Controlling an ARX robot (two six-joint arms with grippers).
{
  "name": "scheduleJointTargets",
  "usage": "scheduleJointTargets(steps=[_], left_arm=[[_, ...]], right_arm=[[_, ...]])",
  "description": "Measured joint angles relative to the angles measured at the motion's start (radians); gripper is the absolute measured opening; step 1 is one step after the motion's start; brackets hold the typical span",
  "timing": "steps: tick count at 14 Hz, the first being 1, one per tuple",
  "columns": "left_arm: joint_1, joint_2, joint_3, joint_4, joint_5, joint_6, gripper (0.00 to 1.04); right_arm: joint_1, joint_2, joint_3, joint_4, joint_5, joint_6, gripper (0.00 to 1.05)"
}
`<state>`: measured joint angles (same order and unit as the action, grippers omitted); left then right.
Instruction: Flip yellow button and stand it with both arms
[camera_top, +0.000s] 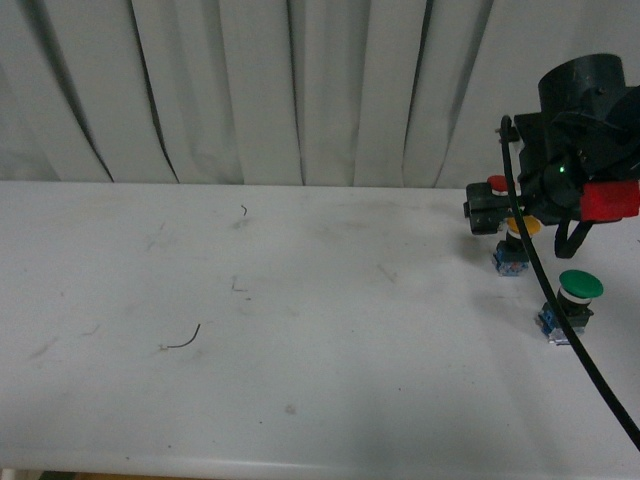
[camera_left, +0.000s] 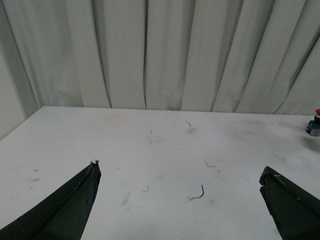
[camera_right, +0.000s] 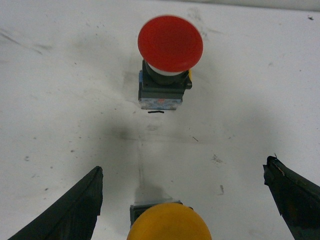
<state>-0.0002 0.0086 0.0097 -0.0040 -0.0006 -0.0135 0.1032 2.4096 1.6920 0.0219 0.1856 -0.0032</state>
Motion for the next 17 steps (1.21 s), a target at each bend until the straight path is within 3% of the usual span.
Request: scheduleJointTargets(steps=[4, 7, 8, 11, 12, 14, 17], left_arm=[[0.0, 0.0, 0.0, 0.0, 0.0, 0.0, 0.98], [0.0, 0.0, 0.0, 0.0, 0.0, 0.0, 0.98], [0.0, 0.0, 0.0, 0.0, 0.0, 0.0, 0.98], [0.0, 0.0, 0.0, 0.0, 0.0, 0.0, 0.98], [0.0, 0.0, 0.0, 0.0, 0.0, 0.0, 0.98], [0.0, 0.0, 0.0, 0.0, 0.0, 0.0, 0.98], [0.0, 0.0, 0.0, 0.0, 0.0, 0.0, 0.98]], right_arm=[[-0.019, -0.308, -0.247, 0.238, -0.099, 0.039, 0.98], [-0.017, -0.751, -0.65, 0.481, -0.217, 0.12, 0.98], [0.006, -0.9, -0.773, 0.544, -0.145, 0.093, 0.89], [0.11, -1.487, -1.206, 0.32, 0.029, 0.019, 0.43], [0.148, -1.641, -1.302, 0.271, 0.06, 0.013, 0.32], [0.1, -1.835, -1.414, 0.289, 0.022, 0.01, 0.06], [0.023, -1.932, -1.53, 0.284, -0.058, 0.006, 0.02]])
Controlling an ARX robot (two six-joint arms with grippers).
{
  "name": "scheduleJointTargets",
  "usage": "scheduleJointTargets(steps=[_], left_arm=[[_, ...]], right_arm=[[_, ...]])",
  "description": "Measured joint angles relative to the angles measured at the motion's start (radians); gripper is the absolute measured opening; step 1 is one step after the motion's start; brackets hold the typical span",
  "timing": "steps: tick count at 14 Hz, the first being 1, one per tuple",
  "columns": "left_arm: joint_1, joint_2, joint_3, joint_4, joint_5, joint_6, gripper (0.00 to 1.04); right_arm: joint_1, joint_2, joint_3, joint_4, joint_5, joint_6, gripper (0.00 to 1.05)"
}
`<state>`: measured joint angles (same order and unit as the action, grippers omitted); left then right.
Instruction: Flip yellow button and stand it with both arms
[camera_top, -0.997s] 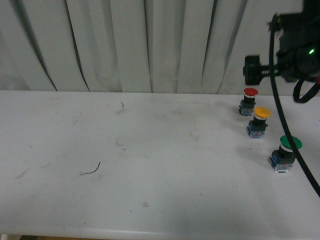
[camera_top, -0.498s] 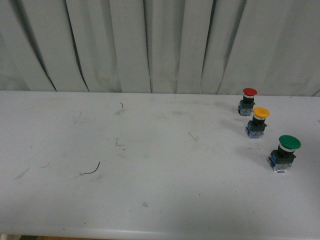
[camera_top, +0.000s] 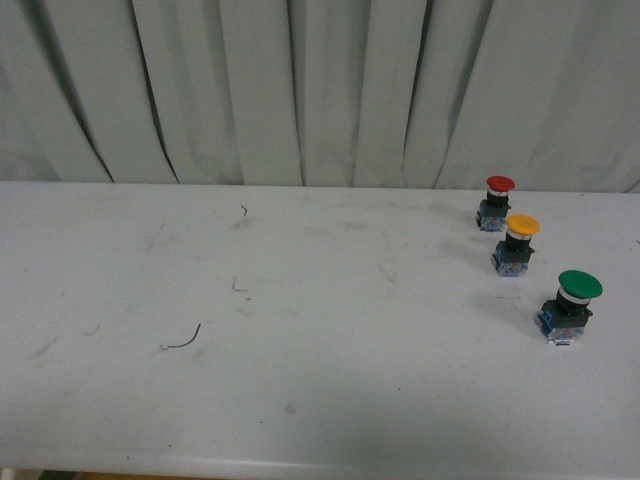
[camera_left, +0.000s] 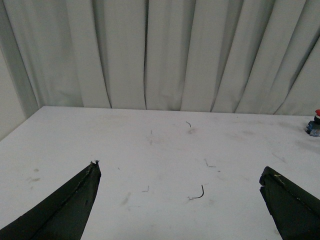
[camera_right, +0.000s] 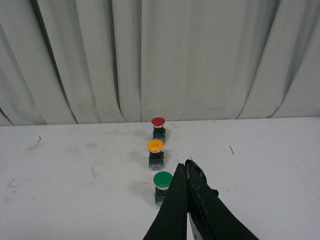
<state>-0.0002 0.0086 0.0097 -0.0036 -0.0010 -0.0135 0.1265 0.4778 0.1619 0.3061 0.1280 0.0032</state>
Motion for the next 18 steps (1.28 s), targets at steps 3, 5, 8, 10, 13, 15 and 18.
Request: scheduleJointTargets(steps=[3, 5, 8, 10, 13, 15, 18], left_arm=[[0.0, 0.0, 0.0, 0.0, 0.0, 0.0, 0.98], [0.0, 0.0, 0.0, 0.0, 0.0, 0.0, 0.98], [0.0, 0.0, 0.0, 0.0, 0.0, 0.0, 0.98], [0.0, 0.0, 0.0, 0.0, 0.0, 0.0, 0.98], [0.0, 0.0, 0.0, 0.0, 0.0, 0.0, 0.98], [0.0, 0.0, 0.0, 0.0, 0.0, 0.0, 0.98], [0.0, 0.0, 0.0, 0.001, 0.0, 0.0, 0.98]], right_arm=[[-0.13, -0.082, -0.049, -0.024, -0.113, 0.0, 0.02], [-0.126, -0.128, -0.077, -0.042, -0.129, -0.001, 0.02], [-0.127, -0.182, -0.102, -0.072, -0.128, 0.0, 0.02], [-0.127, -0.223, -0.116, -0.097, -0.128, 0.0, 0.02], [-0.127, -0.281, -0.151, -0.116, -0.128, -0.001, 0.02], [-0.127, -0.312, -0.151, -0.138, -0.128, 0.0, 0.02], [-0.127, -0.475, -0.15, -0.309, -0.128, 0.0, 0.02]])
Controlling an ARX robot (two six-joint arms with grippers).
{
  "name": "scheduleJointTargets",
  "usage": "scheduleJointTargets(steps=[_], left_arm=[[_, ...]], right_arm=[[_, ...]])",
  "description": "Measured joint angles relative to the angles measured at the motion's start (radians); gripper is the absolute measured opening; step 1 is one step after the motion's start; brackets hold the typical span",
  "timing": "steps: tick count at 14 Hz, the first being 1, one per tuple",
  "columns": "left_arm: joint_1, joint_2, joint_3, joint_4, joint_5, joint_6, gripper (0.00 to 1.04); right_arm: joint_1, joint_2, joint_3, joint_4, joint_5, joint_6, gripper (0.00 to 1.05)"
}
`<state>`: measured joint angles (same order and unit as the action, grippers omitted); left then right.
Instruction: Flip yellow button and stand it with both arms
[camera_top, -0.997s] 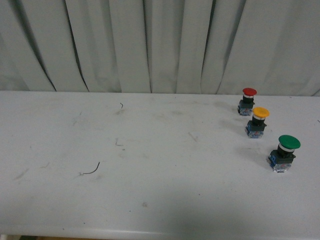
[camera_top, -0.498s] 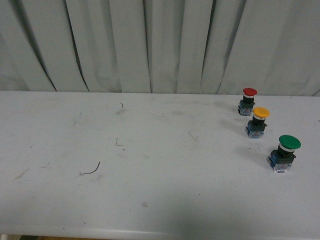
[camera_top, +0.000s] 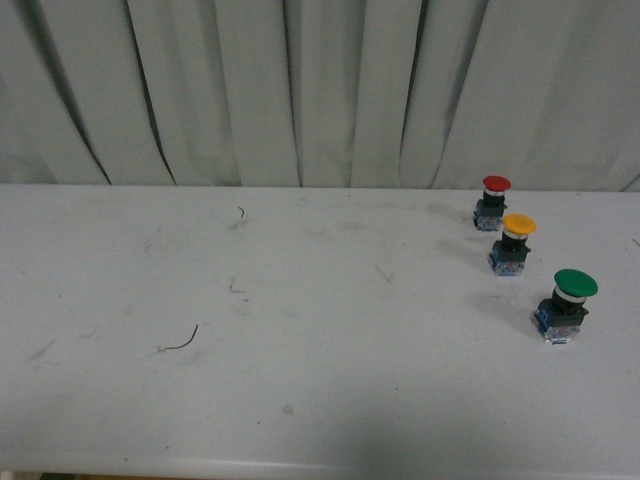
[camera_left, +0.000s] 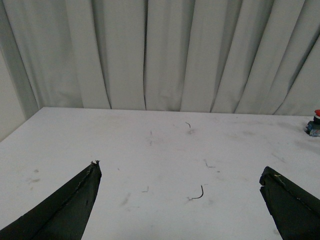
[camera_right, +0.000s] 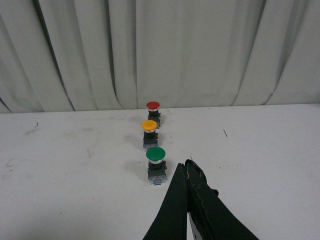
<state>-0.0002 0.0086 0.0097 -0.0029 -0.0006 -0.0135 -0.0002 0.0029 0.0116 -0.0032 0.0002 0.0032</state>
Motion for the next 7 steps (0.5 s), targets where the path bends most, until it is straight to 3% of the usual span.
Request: scheduleJointTargets(steps=[5, 7], left_arm=[[0.0, 0.0, 0.0, -0.001, 0.0, 0.0, 0.98], [0.0, 0.0, 0.0, -0.001, 0.0, 0.0, 0.98]], right_arm=[[0.0, 0.001, 0.0, 0.0, 0.0, -0.001, 0.02], [0.0, 0.001, 0.0, 0.0, 0.0, -0.001, 0.25]])
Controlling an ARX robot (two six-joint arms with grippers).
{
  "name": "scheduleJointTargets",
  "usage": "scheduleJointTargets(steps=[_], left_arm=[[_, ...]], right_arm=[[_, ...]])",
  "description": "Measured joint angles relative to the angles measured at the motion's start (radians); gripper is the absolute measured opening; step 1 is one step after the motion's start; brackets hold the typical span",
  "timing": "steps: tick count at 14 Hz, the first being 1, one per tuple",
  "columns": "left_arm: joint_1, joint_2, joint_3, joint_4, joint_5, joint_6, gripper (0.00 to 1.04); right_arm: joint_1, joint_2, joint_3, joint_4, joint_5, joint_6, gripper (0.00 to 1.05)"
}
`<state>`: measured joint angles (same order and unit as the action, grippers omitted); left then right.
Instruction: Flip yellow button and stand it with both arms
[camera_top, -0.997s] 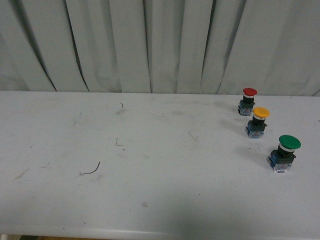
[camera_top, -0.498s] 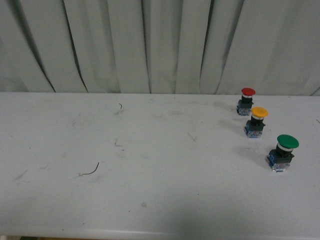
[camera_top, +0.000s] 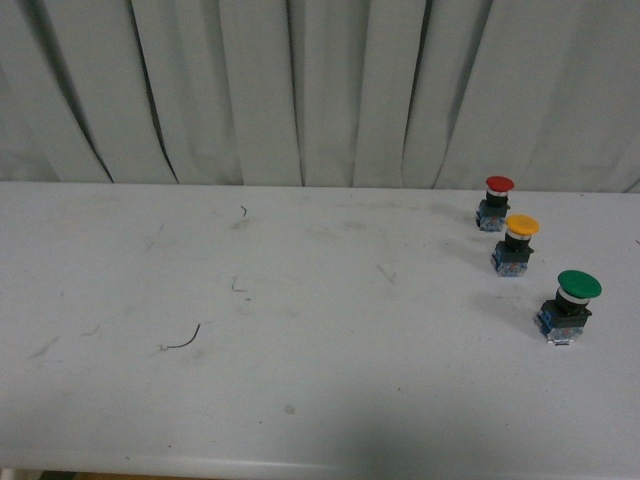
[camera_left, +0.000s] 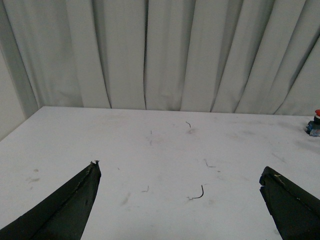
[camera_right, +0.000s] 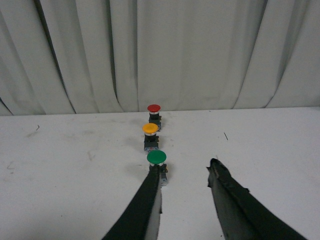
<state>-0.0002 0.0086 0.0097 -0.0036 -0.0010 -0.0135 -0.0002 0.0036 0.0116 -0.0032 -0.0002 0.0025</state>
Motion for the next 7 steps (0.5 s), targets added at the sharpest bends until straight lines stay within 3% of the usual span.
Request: scheduleJointTargets(steps=[3, 5, 7], left_arm=[[0.0, 0.0, 0.0, 0.0, 0.0, 0.0, 0.98], [0.0, 0.0, 0.0, 0.0, 0.0, 0.0, 0.98], [0.0, 0.0, 0.0, 0.0, 0.0, 0.0, 0.98]], right_arm=[[0.0, 0.0, 0.0, 0.0, 0.0, 0.0, 0.63], [0.0, 0.0, 0.0, 0.0, 0.0, 0.0, 0.94], [0.0, 0.0, 0.0, 0.0, 0.0, 0.0, 0.98]])
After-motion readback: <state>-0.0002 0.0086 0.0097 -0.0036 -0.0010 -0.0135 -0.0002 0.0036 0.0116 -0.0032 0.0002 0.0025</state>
